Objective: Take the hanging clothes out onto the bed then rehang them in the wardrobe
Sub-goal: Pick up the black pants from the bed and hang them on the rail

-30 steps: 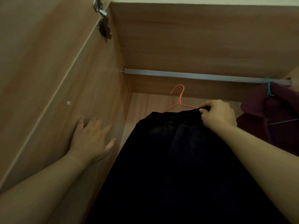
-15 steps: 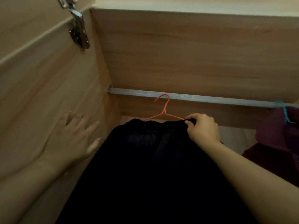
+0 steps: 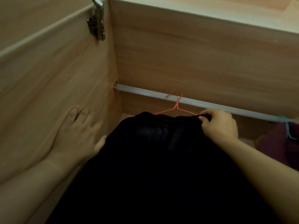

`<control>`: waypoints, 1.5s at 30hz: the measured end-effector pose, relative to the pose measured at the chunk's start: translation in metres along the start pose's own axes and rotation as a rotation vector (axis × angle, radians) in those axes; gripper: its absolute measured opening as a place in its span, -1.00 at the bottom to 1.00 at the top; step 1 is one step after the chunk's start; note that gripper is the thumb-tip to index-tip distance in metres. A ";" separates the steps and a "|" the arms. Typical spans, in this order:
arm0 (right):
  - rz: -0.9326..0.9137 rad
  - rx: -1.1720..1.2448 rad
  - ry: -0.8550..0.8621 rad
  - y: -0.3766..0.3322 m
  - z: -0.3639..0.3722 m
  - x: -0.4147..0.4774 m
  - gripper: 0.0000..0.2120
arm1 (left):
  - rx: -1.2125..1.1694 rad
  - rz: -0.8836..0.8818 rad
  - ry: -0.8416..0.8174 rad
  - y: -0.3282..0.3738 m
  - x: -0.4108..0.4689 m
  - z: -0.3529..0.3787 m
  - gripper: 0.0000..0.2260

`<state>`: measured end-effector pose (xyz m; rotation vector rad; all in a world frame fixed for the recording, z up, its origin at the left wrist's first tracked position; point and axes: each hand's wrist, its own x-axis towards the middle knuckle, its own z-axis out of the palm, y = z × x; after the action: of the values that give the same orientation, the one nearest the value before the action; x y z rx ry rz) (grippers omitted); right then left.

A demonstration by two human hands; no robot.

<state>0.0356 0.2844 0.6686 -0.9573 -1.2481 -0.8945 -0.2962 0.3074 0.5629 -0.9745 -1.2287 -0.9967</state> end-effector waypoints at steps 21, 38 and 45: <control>-0.222 -0.193 -0.183 -0.061 0.005 -0.035 -0.62 | -0.132 0.118 -0.062 -0.008 -0.026 -0.013 -0.54; -0.055 0.223 -0.159 -0.013 0.000 -0.152 -0.42 | -0.140 0.154 -0.223 -0.007 -0.071 -0.034 -0.50; -0.050 0.378 -0.248 0.014 -0.014 -0.233 -0.29 | -0.329 0.021 -0.368 0.016 -0.165 -0.057 -0.42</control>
<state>0.0278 0.2830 0.4351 -0.7493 -1.5909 -0.5586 -0.2764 0.2688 0.3930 -1.4759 -1.3741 -1.0529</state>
